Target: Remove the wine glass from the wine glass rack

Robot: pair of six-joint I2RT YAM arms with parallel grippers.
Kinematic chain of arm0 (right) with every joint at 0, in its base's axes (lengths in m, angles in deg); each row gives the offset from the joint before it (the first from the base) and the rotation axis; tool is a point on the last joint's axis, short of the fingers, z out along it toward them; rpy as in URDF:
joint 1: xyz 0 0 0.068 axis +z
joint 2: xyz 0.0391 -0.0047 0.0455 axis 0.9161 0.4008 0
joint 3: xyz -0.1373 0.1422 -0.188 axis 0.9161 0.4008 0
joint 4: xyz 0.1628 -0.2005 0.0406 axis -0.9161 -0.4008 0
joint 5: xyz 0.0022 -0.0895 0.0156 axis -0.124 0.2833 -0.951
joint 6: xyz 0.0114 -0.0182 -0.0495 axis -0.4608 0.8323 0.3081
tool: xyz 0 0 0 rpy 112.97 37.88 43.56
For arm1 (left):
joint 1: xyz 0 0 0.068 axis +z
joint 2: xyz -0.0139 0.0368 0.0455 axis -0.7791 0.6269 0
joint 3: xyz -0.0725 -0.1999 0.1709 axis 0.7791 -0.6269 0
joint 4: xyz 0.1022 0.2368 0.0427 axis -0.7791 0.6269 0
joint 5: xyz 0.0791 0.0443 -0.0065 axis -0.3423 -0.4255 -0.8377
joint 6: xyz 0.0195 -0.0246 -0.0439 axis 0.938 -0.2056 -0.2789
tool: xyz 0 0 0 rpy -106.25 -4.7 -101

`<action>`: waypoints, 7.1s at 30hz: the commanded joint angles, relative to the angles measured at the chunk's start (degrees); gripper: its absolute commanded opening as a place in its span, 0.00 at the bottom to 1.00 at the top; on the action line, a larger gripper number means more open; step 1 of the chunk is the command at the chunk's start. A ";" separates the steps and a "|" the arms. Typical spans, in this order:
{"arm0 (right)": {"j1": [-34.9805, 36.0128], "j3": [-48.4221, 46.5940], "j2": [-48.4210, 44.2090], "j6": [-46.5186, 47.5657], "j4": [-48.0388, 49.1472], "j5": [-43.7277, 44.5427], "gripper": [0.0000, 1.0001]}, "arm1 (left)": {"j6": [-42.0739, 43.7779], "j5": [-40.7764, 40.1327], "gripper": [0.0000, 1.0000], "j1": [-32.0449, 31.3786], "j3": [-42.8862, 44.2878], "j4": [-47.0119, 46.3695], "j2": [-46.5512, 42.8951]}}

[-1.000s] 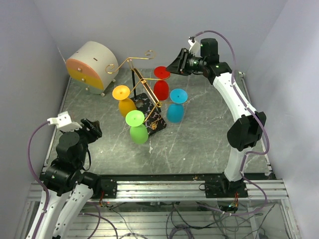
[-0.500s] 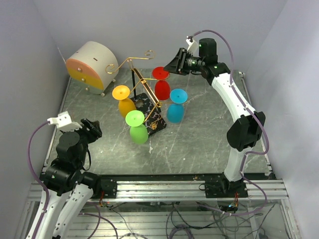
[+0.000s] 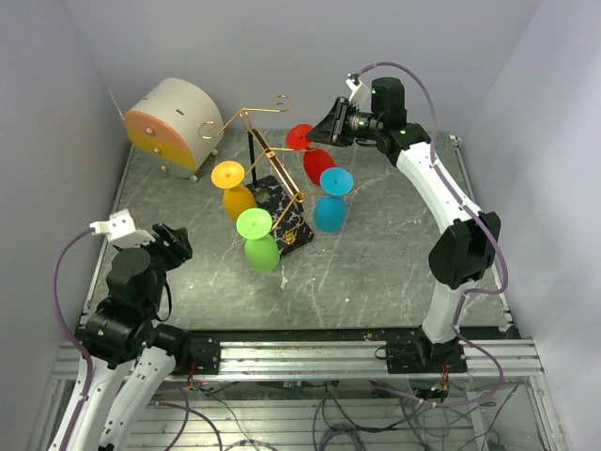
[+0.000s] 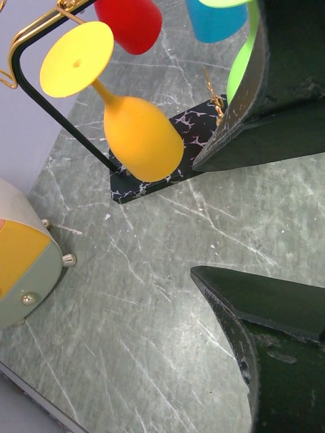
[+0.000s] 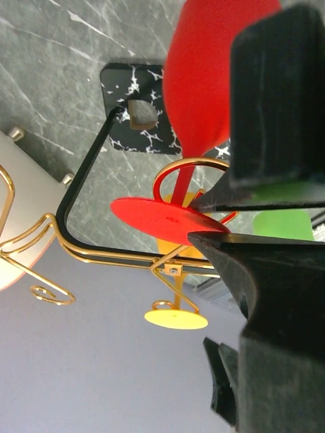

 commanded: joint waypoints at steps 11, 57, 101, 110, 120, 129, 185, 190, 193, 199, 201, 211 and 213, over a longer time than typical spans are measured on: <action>-0.04 4.36 -5.67 -3.18 6.27 1.86 0.00 | -0.58 -1.14 0.68 -0.44 0.32 -0.95 -0.04; -1.08 7.99 -3.27 -12.96 18.91 -8.11 0.00 | -0.58 -1.04 0.68 -0.44 0.23 -1.03 0.09; 66.01 33.01 -41.43 55.19 7.60 86.59 0.00 | -31.32 44.58 0.88 -0.52 28.49 11.19 11.49; 72.97 39.77 -39.53 72.11 27.64 91.28 0.00 | -41.69 53.89 0.85 -0.53 24.52 12.45 9.03; 76.47 40.46 -33.45 77.80 37.96 87.66 0.00 | -43.32 53.19 0.85 -0.49 25.50 12.91 9.83; 80.05 40.26 -28.58 81.75 44.15 87.25 0.00 | -45.25 53.48 0.81 -0.46 22.64 10.71 9.27; 76.55 3.08 -35.34 51.98 -2.96 117.30 0.53 | -30.91 36.47 0.07 -0.44 8.72 7.84 -12.54; 57.48 11.54 -30.60 82.32 32.98 114.59 0.63 | -31.29 36.57 0.07 -0.44 8.77 7.71 -12.78; 48.18 -6.07 -20.58 58.74 3.24 106.81 0.63 | -31.24 36.26 0.07 -0.44 9.46 8.63 -12.95; 37.16 -34.36 -10.94 33.23 -31.20 73.98 0.01 | -30.15 35.70 0.07 -0.44 10.68 9.98 -13.05; 35.22 -28.65 -15.28 29.19 -31.62 59.90 0.00 | -29.15 35.74 0.07 -0.44 11.05 10.16 -12.47; 34.32 -6.58 -28.67 22.60 -26.22 16.65 0.59 | -25.01 39.68 0.07 -0.44 10.83 4.06 -5.89; 34.33 -6.57 -27.97 22.66 -26.77 16.17 0.59 | -24.41 40.35 0.07 -0.40 11.07 2.92 -4.53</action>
